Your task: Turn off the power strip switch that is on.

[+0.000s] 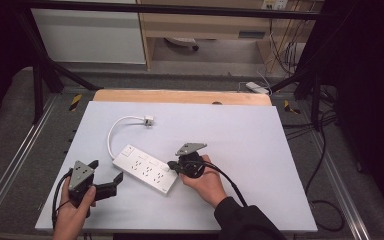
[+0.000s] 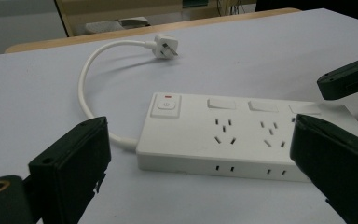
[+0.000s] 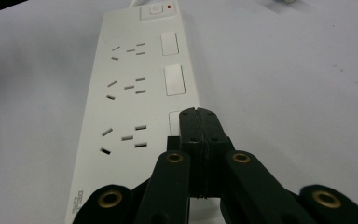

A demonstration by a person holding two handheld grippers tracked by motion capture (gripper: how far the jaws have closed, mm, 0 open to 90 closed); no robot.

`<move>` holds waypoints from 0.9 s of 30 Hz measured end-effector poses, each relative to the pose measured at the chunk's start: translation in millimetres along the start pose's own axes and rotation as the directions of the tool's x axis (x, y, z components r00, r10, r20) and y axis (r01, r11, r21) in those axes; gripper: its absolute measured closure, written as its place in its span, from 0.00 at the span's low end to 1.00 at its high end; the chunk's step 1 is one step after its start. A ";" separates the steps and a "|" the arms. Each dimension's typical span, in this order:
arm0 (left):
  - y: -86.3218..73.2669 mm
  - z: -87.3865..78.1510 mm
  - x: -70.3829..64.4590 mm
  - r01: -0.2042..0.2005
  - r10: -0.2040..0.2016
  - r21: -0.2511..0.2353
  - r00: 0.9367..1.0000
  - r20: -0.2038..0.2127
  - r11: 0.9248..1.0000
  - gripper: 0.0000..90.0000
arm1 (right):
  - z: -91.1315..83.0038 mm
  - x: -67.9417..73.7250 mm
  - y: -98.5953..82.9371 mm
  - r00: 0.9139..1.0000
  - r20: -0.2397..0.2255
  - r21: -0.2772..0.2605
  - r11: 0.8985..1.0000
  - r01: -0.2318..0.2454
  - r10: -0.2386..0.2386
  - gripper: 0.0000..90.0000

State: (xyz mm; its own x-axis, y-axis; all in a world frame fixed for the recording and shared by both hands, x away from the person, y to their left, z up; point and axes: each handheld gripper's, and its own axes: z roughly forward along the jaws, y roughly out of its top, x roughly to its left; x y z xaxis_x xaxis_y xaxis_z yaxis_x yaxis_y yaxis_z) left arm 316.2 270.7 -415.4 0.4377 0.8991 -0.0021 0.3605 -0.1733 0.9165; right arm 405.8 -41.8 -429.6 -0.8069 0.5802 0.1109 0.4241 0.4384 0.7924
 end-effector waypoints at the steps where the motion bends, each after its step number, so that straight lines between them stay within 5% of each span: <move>1: 0.0 0.0 -0.1 -0.001 0.001 0.001 1.000 0.000 1.000 0.05 | 0.1 0.2 -0.3 1.000 0.000 0.002 1.000 -0.004 0.004 1.00; 27: -0.2 0.8 -1.3 -0.013 0.013 0.008 1.000 0.005 1.000 0.05 | 7.4 4.2 -1.4 1.000 -0.014 -0.003 1.000 -0.004 0.004 1.00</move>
State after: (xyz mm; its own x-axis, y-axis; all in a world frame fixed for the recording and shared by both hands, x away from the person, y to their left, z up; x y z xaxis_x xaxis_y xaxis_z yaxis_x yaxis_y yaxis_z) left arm 316.2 269.3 -415.8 0.4467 0.8946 0.0073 0.3614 -0.1880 0.9133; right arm 404.9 -34.9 -434.6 -0.8106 0.5726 0.1226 0.4265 0.4338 0.7937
